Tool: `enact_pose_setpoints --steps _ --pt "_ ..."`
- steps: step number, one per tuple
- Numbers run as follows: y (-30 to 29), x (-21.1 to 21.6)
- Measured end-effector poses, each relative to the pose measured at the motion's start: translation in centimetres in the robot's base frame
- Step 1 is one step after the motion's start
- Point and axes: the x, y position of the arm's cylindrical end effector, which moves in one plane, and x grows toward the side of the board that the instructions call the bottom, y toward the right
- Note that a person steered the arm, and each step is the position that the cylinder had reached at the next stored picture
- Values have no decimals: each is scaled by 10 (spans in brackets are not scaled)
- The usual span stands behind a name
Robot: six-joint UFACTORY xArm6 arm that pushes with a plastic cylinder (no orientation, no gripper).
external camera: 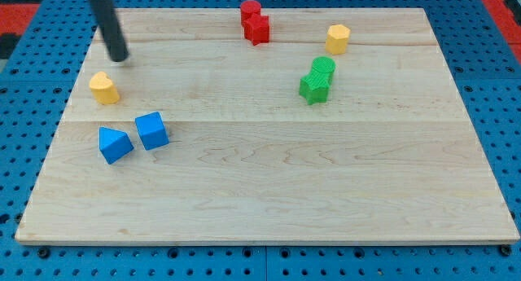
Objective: Move the green blocks towards the yellow heart
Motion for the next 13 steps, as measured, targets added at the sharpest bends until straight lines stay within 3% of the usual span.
enact_pose_setpoints --steps 2,3,4,5,6,7,9,12,13 --pt "52 63" --pt "112 55" --pt "229 106" --pt "349 113" --pt "395 74" --pt "358 6" --pt "135 40" --pt "143 102" --pt "270 111"
